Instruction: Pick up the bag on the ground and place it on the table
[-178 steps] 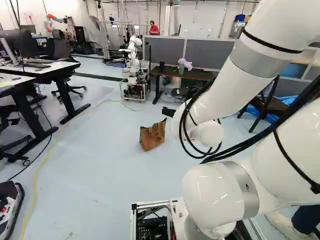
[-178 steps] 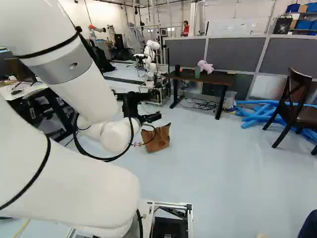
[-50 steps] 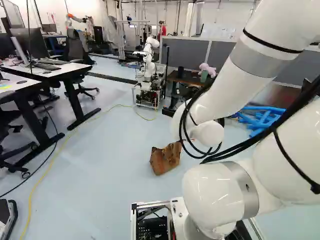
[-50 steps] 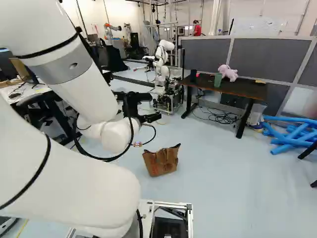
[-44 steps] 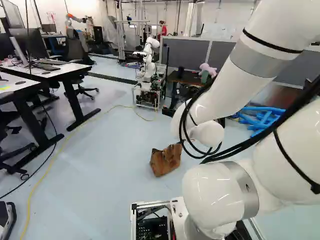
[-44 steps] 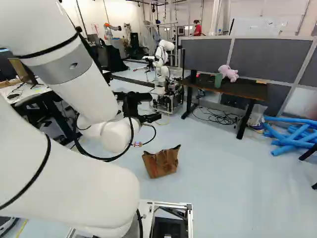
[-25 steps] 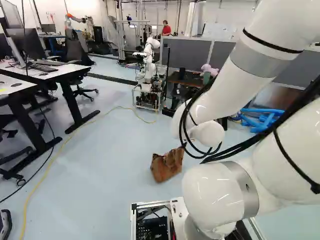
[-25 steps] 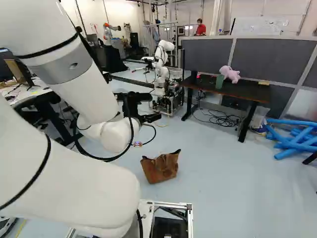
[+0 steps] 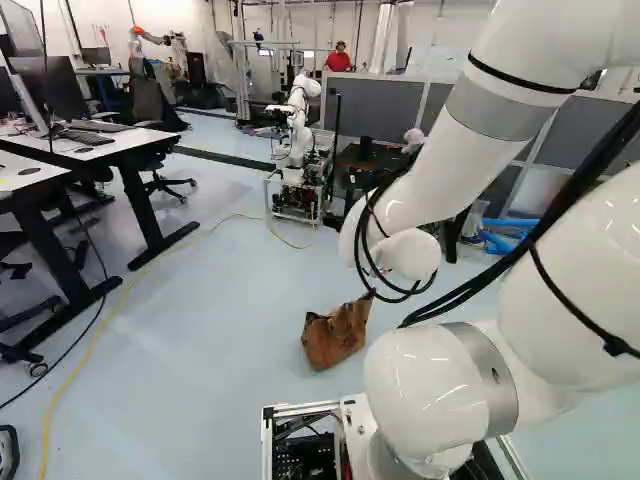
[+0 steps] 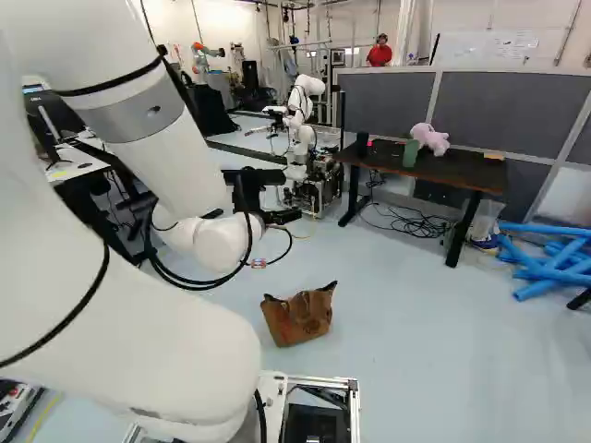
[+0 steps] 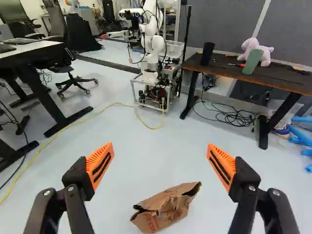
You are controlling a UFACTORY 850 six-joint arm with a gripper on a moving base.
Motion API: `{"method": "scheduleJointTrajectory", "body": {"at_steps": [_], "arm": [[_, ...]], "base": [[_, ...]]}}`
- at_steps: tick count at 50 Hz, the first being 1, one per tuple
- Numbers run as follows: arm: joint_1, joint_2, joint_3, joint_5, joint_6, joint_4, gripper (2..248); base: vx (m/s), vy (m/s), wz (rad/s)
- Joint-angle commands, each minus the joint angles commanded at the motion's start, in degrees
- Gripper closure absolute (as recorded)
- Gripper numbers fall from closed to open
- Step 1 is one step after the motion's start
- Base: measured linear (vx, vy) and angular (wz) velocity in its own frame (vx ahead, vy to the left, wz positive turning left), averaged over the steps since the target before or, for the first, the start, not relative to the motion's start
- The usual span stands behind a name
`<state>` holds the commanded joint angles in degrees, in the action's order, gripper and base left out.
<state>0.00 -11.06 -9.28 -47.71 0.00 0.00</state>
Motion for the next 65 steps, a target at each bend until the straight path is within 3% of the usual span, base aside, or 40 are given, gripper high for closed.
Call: {"method": "scheduleJointTrajectory", "body": {"at_steps": [41, 65], "arm": [[-0.24, 10.23, -9.64, 7.78, 0.00, 0.00, 3], [-1.01, 19.80, -16.29, 13.18, 0.00, 1.25, 3]], "base": [[0.000, 0.000, 0.000], [0.000, 0.000, 0.000]]}}
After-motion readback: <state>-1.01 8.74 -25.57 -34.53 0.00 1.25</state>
